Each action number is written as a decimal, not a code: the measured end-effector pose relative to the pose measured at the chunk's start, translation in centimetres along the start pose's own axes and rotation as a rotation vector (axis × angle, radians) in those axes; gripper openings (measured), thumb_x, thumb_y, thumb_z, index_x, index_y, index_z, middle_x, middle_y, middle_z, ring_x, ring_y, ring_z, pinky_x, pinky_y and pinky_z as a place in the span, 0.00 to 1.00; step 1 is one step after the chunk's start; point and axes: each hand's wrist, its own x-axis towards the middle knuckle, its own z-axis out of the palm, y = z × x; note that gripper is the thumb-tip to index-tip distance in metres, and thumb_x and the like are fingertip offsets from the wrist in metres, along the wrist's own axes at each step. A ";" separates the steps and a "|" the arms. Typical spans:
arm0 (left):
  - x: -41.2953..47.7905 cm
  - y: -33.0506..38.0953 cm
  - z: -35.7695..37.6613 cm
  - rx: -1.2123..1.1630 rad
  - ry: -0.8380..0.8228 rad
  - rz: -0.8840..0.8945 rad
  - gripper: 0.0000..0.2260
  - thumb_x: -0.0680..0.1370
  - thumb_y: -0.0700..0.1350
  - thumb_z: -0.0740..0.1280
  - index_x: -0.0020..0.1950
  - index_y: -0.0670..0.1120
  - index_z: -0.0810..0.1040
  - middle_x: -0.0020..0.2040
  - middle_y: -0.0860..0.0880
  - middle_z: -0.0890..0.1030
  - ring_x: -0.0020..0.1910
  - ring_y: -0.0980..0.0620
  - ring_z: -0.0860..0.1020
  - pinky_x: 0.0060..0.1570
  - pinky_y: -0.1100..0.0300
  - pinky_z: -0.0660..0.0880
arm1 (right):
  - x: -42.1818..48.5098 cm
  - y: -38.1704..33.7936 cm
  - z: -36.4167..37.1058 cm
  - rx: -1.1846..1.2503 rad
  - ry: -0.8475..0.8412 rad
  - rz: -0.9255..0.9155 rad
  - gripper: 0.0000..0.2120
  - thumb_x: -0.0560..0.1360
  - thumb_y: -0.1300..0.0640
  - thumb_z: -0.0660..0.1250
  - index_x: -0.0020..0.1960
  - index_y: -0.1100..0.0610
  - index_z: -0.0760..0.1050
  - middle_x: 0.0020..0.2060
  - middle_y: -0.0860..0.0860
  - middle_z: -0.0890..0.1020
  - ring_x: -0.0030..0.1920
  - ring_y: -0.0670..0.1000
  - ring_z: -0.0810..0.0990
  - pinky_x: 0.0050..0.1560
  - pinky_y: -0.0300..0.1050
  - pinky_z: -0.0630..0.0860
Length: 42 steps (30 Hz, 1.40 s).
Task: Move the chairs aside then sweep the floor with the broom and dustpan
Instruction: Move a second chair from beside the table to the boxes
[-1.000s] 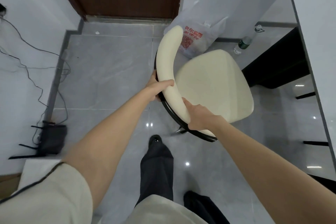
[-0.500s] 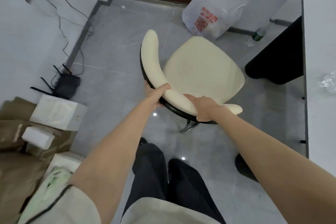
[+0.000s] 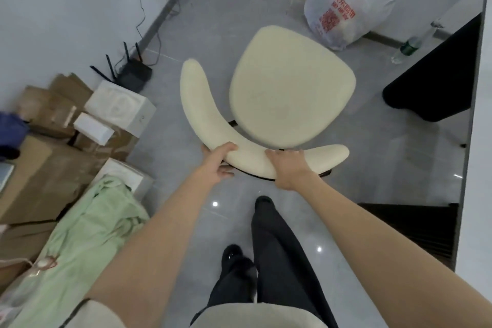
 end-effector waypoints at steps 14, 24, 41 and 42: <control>-8.5 -15.9 -10.9 0.046 0.284 0.156 0.34 0.68 0.44 0.77 0.69 0.41 0.65 0.63 0.45 0.76 0.57 0.45 0.77 0.51 0.47 0.79 | -13.7 -7.3 12.6 -0.117 -0.068 -0.102 0.40 0.71 0.59 0.68 0.76 0.54 0.51 0.70 0.54 0.66 0.68 0.59 0.66 0.72 0.62 0.54; -18.4 -28.4 -7.9 1.300 0.563 0.674 0.20 0.81 0.47 0.58 0.73 0.53 0.66 0.78 0.43 0.40 0.76 0.37 0.39 0.73 0.39 0.50 | -22.6 -5.1 19.2 -0.185 -0.039 -0.197 0.37 0.71 0.59 0.67 0.75 0.53 0.54 0.66 0.51 0.71 0.65 0.58 0.69 0.70 0.60 0.58; -30.8 -46.0 -5.4 2.252 0.293 0.375 0.30 0.78 0.43 0.62 0.77 0.52 0.53 0.73 0.38 0.61 0.74 0.30 0.53 0.70 0.31 0.46 | -42.2 -4.3 31.5 -0.170 -0.134 -0.235 0.36 0.71 0.59 0.66 0.75 0.50 0.55 0.64 0.48 0.73 0.64 0.55 0.72 0.68 0.57 0.60; -31.3 -46.9 -5.6 2.270 0.281 0.378 0.31 0.77 0.43 0.63 0.77 0.51 0.53 0.73 0.38 0.61 0.73 0.29 0.53 0.70 0.31 0.46 | -43.1 -4.6 32.2 -0.167 -0.127 -0.224 0.36 0.71 0.60 0.65 0.75 0.50 0.55 0.65 0.48 0.73 0.64 0.55 0.72 0.69 0.57 0.60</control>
